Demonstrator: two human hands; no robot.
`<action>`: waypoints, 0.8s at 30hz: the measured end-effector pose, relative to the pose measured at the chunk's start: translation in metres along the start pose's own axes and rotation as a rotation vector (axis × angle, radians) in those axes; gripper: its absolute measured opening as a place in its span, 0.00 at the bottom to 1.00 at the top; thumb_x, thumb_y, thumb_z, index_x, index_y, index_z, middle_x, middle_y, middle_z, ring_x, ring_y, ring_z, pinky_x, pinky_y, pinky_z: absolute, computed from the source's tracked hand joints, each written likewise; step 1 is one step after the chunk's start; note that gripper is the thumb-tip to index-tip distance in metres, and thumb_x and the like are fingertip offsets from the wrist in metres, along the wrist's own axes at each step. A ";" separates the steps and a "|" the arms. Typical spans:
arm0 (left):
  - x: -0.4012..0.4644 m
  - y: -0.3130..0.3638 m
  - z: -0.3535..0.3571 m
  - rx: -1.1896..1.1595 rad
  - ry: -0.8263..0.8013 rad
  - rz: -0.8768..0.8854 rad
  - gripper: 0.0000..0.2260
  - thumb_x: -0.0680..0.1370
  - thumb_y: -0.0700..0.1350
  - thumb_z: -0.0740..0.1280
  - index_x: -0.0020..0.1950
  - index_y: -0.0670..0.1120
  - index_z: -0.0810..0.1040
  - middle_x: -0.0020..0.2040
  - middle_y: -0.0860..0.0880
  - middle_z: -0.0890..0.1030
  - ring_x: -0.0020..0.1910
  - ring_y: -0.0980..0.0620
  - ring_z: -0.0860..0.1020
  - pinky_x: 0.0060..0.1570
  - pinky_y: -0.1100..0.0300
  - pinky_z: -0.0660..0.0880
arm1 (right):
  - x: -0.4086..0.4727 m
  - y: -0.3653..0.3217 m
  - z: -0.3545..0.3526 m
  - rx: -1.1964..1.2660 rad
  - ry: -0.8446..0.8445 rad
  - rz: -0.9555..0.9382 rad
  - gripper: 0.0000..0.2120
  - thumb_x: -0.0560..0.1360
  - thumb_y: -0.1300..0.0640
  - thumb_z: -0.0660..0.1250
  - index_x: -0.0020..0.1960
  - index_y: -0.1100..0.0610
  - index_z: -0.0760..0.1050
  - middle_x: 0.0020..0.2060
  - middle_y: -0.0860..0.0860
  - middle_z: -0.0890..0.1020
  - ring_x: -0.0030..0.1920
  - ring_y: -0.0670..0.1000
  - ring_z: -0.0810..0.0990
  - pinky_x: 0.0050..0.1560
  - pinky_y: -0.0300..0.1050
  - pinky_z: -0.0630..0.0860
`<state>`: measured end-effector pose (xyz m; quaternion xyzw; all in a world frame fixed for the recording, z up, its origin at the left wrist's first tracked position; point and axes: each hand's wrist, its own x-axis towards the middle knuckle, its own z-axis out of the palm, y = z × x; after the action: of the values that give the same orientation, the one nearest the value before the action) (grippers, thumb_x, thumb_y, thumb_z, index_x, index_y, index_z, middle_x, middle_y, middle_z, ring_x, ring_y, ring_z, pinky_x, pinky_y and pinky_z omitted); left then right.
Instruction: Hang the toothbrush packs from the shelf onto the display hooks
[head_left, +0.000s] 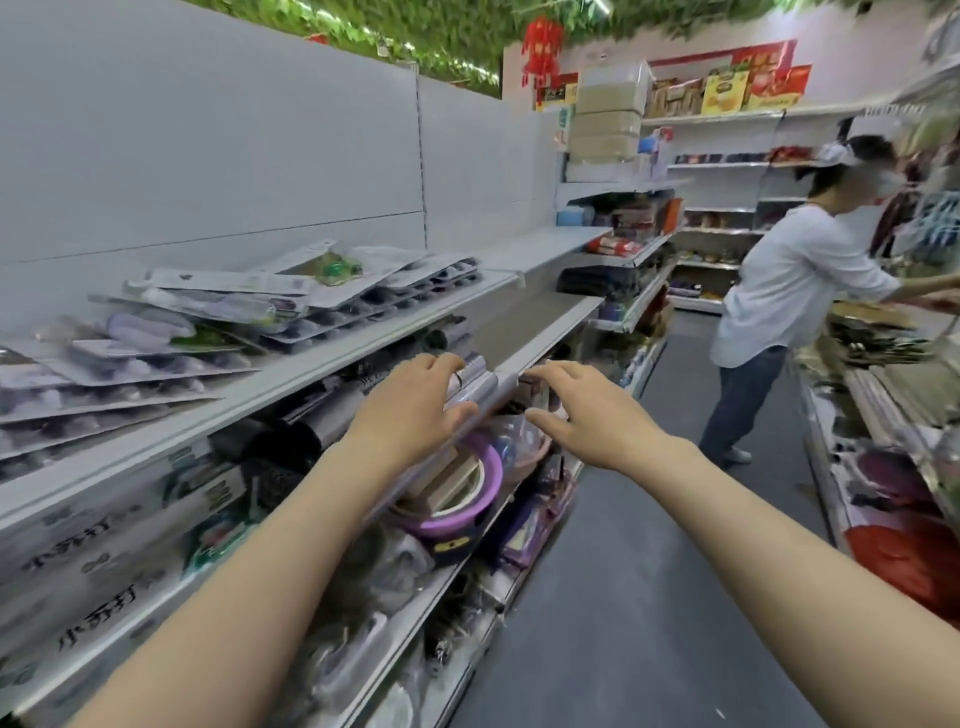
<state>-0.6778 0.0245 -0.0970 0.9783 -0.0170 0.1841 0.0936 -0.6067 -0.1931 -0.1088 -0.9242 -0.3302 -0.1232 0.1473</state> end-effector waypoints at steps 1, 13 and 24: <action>0.018 -0.002 0.006 0.005 0.010 -0.008 0.24 0.79 0.57 0.65 0.72 0.49 0.68 0.67 0.46 0.73 0.66 0.46 0.72 0.63 0.52 0.71 | 0.018 0.014 0.004 0.015 0.013 -0.008 0.26 0.81 0.43 0.62 0.76 0.50 0.64 0.73 0.49 0.69 0.74 0.52 0.66 0.71 0.50 0.68; 0.244 -0.031 0.069 0.143 0.192 -0.253 0.24 0.80 0.57 0.64 0.73 0.48 0.69 0.69 0.47 0.73 0.69 0.45 0.68 0.68 0.50 0.67 | 0.274 0.166 0.028 0.095 -0.009 -0.268 0.27 0.81 0.42 0.61 0.76 0.50 0.64 0.74 0.50 0.69 0.74 0.51 0.66 0.71 0.51 0.68; 0.345 -0.087 0.080 0.418 0.373 -0.596 0.26 0.79 0.62 0.60 0.69 0.45 0.73 0.69 0.43 0.75 0.77 0.40 0.60 0.74 0.46 0.60 | 0.467 0.176 0.060 0.386 -0.023 -0.448 0.25 0.81 0.42 0.62 0.74 0.53 0.69 0.70 0.51 0.74 0.70 0.52 0.71 0.67 0.47 0.66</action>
<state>-0.3218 0.0953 -0.0597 0.8881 0.3224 0.3228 -0.0564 -0.1345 -0.0338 -0.0464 -0.7847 -0.5448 -0.0768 0.2856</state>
